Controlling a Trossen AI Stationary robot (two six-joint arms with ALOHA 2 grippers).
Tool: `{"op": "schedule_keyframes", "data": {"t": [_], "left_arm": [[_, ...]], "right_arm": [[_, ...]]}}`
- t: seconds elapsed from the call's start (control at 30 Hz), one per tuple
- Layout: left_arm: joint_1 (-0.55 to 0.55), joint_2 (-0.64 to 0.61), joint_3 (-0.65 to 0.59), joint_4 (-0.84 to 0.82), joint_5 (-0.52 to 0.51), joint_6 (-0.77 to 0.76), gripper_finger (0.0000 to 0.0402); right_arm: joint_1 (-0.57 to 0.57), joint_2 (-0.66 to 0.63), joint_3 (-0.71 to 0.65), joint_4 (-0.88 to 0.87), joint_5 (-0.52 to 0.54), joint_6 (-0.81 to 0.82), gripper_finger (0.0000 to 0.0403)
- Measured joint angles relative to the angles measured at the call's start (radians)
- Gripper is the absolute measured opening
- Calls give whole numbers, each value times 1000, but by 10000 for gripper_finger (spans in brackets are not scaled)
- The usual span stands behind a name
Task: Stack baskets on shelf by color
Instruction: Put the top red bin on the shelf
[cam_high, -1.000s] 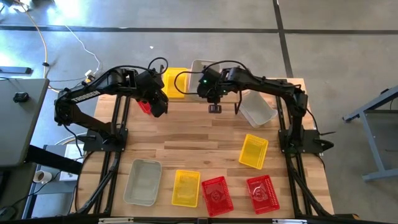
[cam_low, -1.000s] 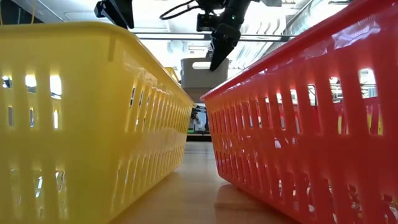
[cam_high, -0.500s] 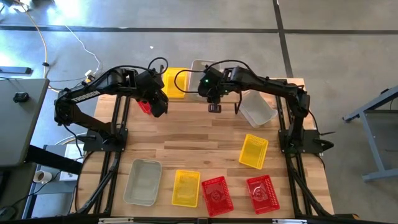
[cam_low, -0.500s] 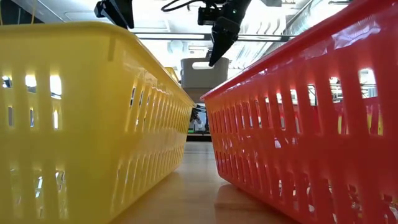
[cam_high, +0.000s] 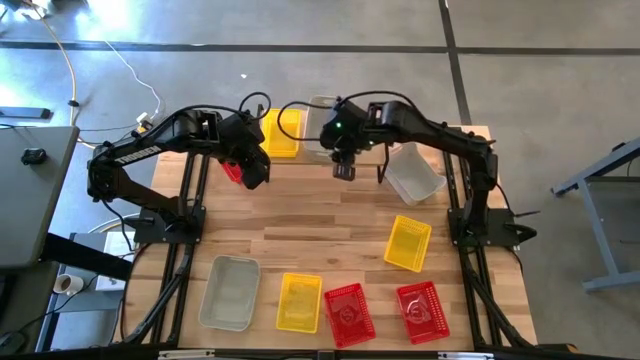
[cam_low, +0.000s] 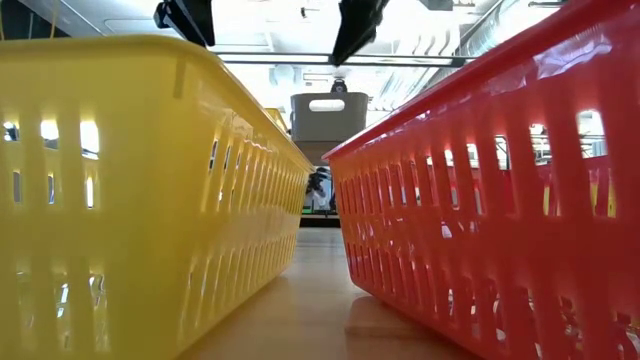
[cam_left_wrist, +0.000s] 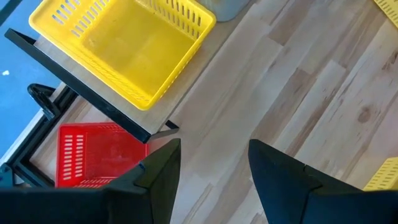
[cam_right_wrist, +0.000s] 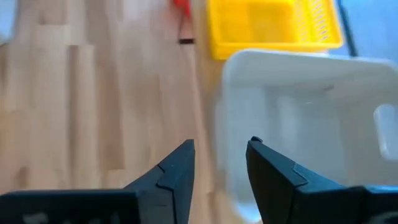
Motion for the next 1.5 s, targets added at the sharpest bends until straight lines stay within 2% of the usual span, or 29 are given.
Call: {"op": "schedule_keyframes", "data": {"t": [0.17, 0.33, 0.6, 0.87, 1.17, 1.37, 1.5], "left_arm": [[-37, 0, 0, -12, -1, 33, 179], [-119, 0, 0, -26, -21, 37, 179], [-263, 0, -3, -61, -26, 8, 179], [-319, -50, -167, -55, -31, -80, 179], [-292, -120, -348, -5, -67, -205, 179], [-235, -160, -431, 12, -76, -303, 179], [-188, -164, -473, 16, -88, -301, 179]], "right_arm": [[70, 0, 37, -80, -2, 84, 131], [145, 0, 28, -151, 15, 183, 131], [259, 1, 27, -276, 127, 413, 131], [347, 1, 26, -345, 208, 582, 130], [360, -2, 26, -345, 217, 584, 130], [318, -21, 26, -345, 233, 442, 130], [273, -52, 26, -345, 237, 310, 130]]}}
